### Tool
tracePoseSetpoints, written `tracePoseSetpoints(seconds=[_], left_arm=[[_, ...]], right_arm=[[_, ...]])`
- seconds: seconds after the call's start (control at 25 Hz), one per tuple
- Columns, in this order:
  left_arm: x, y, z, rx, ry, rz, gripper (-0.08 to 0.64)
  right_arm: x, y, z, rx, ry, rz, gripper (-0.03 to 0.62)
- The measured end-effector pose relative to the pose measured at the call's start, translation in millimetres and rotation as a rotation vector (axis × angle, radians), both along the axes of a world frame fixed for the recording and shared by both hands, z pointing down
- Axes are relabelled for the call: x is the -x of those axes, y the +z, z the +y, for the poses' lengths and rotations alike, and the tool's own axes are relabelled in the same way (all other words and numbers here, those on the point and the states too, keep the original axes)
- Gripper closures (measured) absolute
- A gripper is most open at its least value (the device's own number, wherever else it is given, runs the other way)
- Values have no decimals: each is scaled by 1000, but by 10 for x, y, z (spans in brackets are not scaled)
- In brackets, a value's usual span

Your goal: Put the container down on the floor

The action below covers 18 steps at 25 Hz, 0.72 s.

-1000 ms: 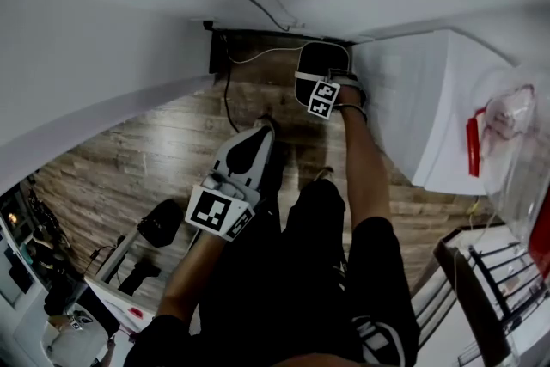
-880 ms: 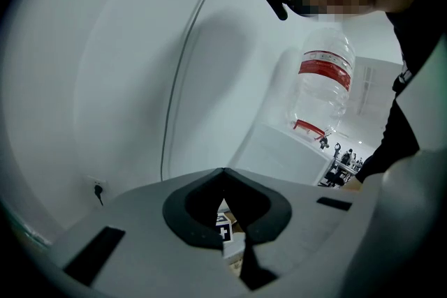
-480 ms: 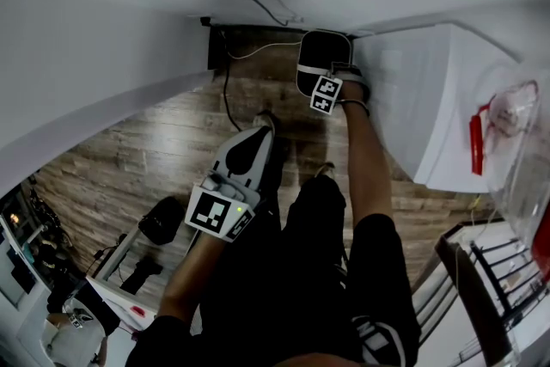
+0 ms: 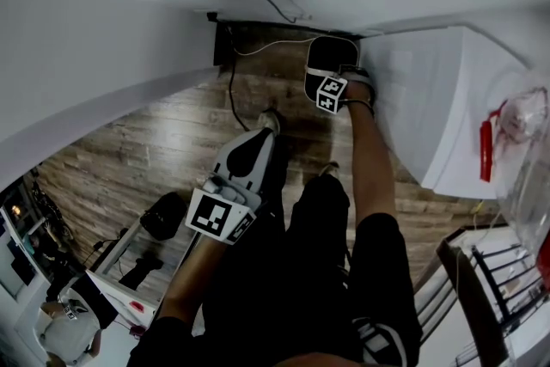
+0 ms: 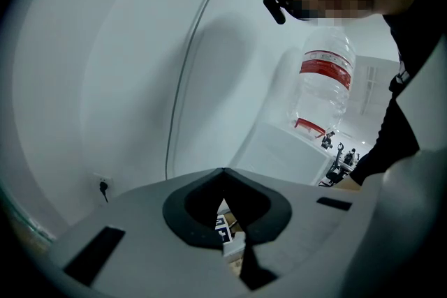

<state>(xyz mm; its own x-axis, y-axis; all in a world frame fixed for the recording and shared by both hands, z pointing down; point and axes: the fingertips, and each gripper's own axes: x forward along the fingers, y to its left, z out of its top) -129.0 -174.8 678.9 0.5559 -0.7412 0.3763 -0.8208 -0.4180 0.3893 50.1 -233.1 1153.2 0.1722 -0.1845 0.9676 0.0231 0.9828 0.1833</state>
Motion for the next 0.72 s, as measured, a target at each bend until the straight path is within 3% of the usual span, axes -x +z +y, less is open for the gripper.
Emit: tracePoseSetpoints(seconds=[0.16, 0.28, 0.4, 0.72], left_arm=[[46, 9, 33, 4, -6, -5, 529], [46, 43, 43, 17, -18, 1, 529], [33, 34, 68, 23, -20, 10, 529], [47, -51, 184, 34, -35, 33, 529]], right_arm=[[-18, -14, -39, -19, 14, 17, 531], [-100, -7, -67, -34, 75, 38, 525], [-138, -22, -62, -33, 113, 38, 453], [-162, -122, 15, -48, 132, 54, 396]])
